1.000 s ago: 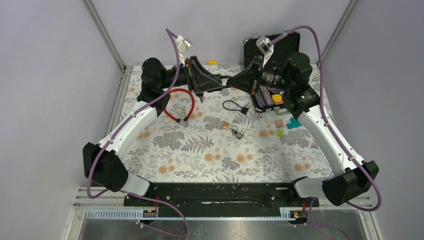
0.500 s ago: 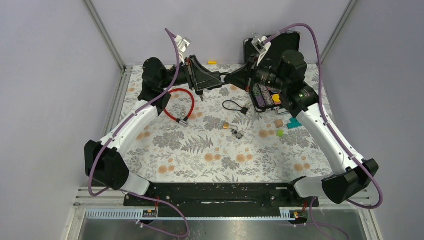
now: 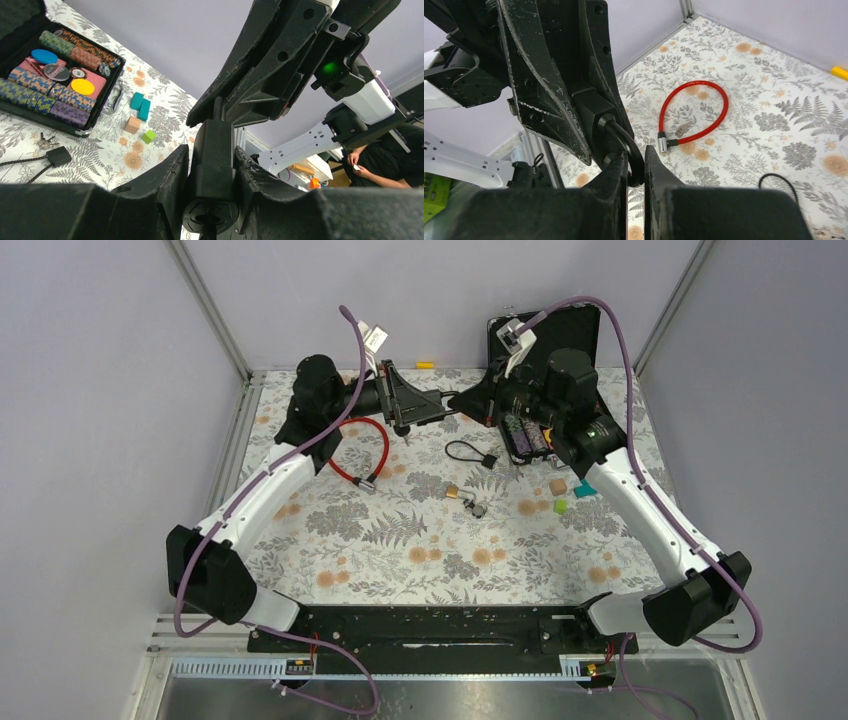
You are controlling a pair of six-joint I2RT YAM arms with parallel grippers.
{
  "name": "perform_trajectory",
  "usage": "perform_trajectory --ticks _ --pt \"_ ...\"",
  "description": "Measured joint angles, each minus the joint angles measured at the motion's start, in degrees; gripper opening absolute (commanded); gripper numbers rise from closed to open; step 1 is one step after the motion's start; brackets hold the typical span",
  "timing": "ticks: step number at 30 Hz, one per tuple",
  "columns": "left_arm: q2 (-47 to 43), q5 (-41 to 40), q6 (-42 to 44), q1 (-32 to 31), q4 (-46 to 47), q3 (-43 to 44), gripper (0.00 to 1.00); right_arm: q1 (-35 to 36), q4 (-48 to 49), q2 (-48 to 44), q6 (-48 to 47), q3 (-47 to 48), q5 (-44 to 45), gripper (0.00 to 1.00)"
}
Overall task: Lock with the key
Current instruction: Lock the lock.
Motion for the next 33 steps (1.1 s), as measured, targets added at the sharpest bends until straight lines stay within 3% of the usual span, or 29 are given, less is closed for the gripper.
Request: perform_trajectory --ticks 5,11,14,21,25,33 --pt "-3.1 -2.6 2.5 -0.4 -4.0 -1.9 0.56 -1.1 -0.1 -0.5 1.6 -0.7 -3.4 0.00" --pt "-6.7 -3.7 4.1 -1.4 -4.6 -3.5 0.84 -1.3 -1.8 -2.1 1.3 -0.5 -6.6 0.00" --pt "-8.6 -3.5 4.3 -1.2 -4.2 -4.2 0.92 -1.3 -2.7 -2.6 1.1 -0.5 -7.4 0.00" --pt "-11.8 -1.7 6.8 2.4 -3.8 -4.2 0.96 -1.6 -4.9 -3.6 -0.2 -0.5 -8.0 0.00" --pt "-13.2 1.7 9.5 4.9 -5.0 -4.2 0.91 -2.6 -6.4 -3.8 -0.8 -0.5 -7.9 0.00" --pt "-13.2 7.6 17.0 6.4 -16.1 -4.0 0.86 -3.0 -6.3 -4.5 -1.0 -0.9 -10.0 0.00"
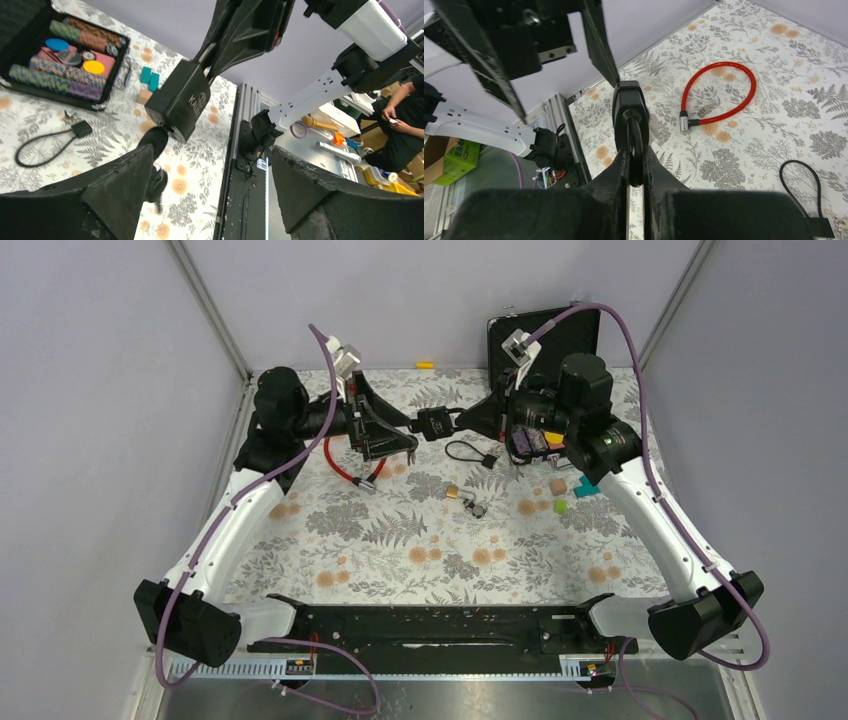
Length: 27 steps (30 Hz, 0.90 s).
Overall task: Lock with the key
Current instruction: Lock the lock.
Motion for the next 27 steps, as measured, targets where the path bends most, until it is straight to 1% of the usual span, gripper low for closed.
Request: perform_trajectory --ticks 5,11,13,15,16,17,20,21,25,27 --pt "1.0 0.8 3.1 0.0 -5.9 0.1 0.87 -0.2 1.7 -0.5 0.2 -0.4 -2.1 0.00" --pt "1.9 1.2 4.4 1.4 -7.9 0.7 0.88 -0.3 5.0 -0.6 2.0 -0.7 -7.6 0.00" --pt "2.2 1.3 4.6 2.0 -7.9 1.0 0.86 -0.3 6.0 -0.7 2.5 -0.7 -9.2 0.00" --pt "2.3 1.6 4.7 2.6 -7.9 1.1 0.80 -0.3 6.5 -0.8 2.9 -0.7 -10.6 0.00" --pt "2.3 1.7 4.7 2.8 -7.8 1.2 0.75 -0.3 6.8 -0.8 3.0 -0.7 -11.1 0.00" --pt "2.3 2.2 4.6 3.0 -7.7 1.2 0.72 -0.3 7.0 -0.8 3.1 -0.7 -11.5 0.00" --pt "2.5 4.4 2.8 3.1 -5.5 1.2 0.55 -0.3 7.5 -0.8 3.5 -0.7 -12.8 0.00" --pt "2.6 5.4 1.6 3.1 -3.7 1.1 0.52 -0.3 7.7 -0.8 3.6 -0.7 -13.2 0.00" --pt "2.7 9.1 -5.0 3.1 5.5 -0.1 0.47 -0.3 8.4 -0.8 4.6 -0.7 -14.8 0.00" --pt "2.8 10.6 -8.5 3.1 10.2 -1.0 0.41 -0.3 9.0 -0.8 5.2 -0.7 -15.6 0.00"
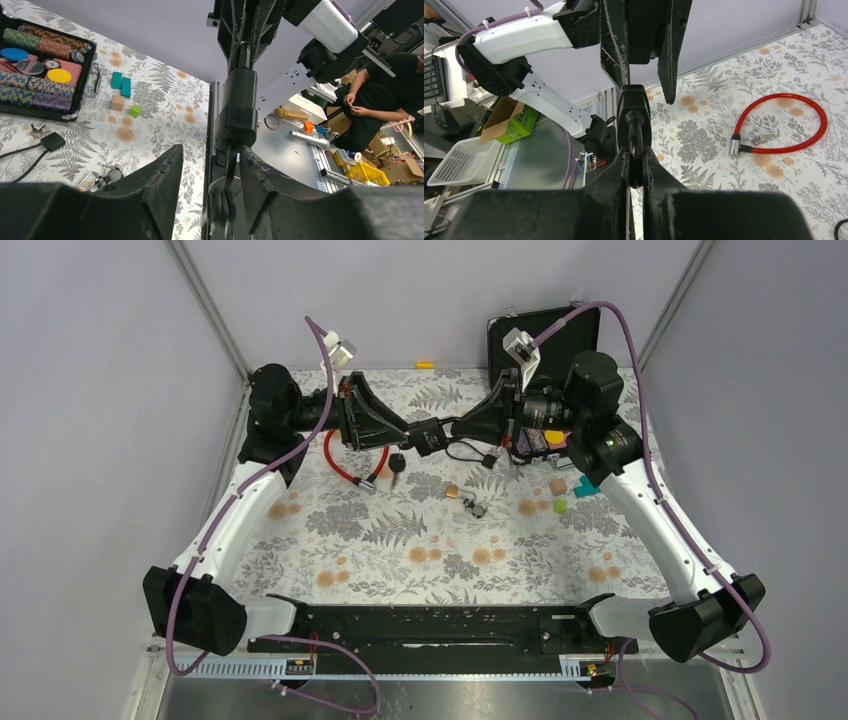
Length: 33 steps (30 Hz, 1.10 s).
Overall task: Lock with the key
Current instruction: Lock the lock.
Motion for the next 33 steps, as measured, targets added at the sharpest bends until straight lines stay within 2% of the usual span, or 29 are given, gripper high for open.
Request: perform_trajectory --ticks 6,9,11,13,17,28,33 --pt "0.9 2.4 -4.9 0.0 6.1 -0.9 0.39 0.0 2.1 0.4 1.7 0.0 -0.7 0.00" --pt "0.9 2.7 -5.4 0.0 6.6 -1.0 0.41 0.0 3.0 0.5 2.4 0.0 -0.7 0.00" --pt "0.9 2.4 -4.3 0.0 5.6 -1.0 0.39 0.0 3.5 0.7 3.0 0.0 -0.6 0.00" --pt "0.9 2.1 -2.4 0.0 2.9 -0.9 0.29 0.0 4.1 0.9 3.4 0.0 -0.6 0.00" --pt "0.8 1.2 2.1 -0.1 -3.2 -0.2 0.00 0.0 4.6 1.6 4.1 0.0 -0.2 0.00" --pt "-1.1 -1.4 10.5 0.5 -11.5 1.4 0.00 -0.8 4.6 2.2 3.9 0.0 0.1 0.00" --pt "-2.9 -4.3 14.1 2.6 -15.6 1.3 0.00 -3.9 4.8 1.9 3.9 0.0 0.2 0.00"
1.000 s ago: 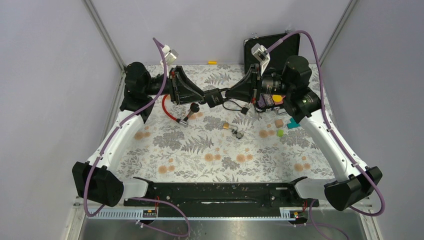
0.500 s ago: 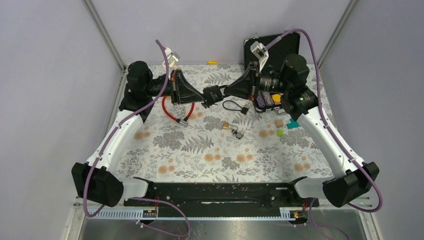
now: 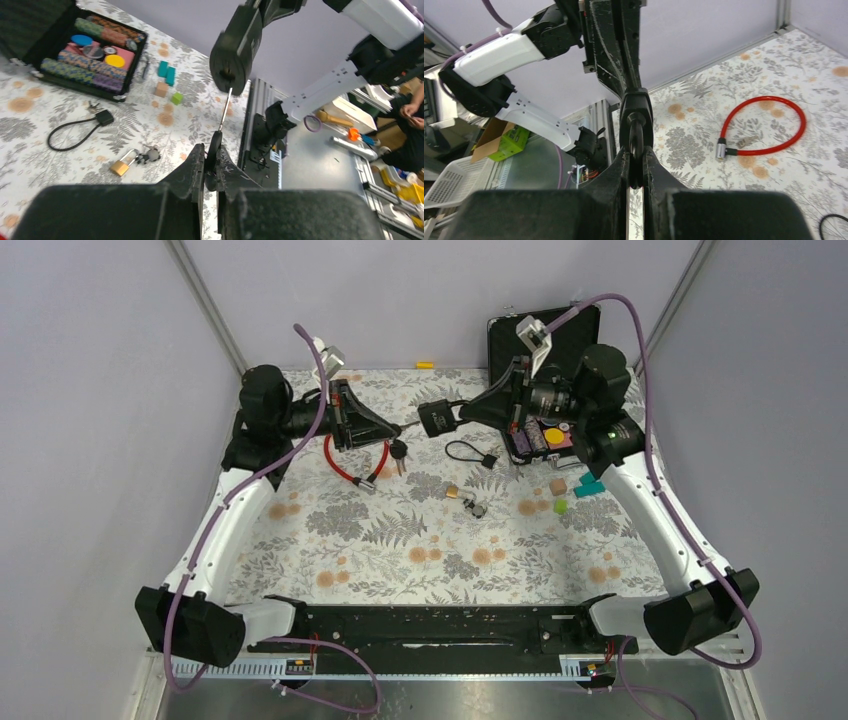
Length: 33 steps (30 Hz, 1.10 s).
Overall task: Lock with the key
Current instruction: Lock the lock, then place the lock at the center of the board.
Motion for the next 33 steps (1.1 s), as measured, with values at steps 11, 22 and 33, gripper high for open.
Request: perform_trajectory --ticks 11,22,33 --pt "-2.8 -13.4 6.0 0.5 -8.3 -6.5 0.00 -3.8 3.3 -1.3 5.2 -5.9 10.4 0.00" --pt "5.1 -31.6 9.4 -16.9 -10.0 -19.9 0.00 -0.2 8.0 10.5 13.9 -19.5 24.3 0.00" --pt "11.6 -41.7 5.0 -20.4 -2.5 -26.4 0.00 10.8 5.9 26.2 14.8 -21.2 25.4 0.00"
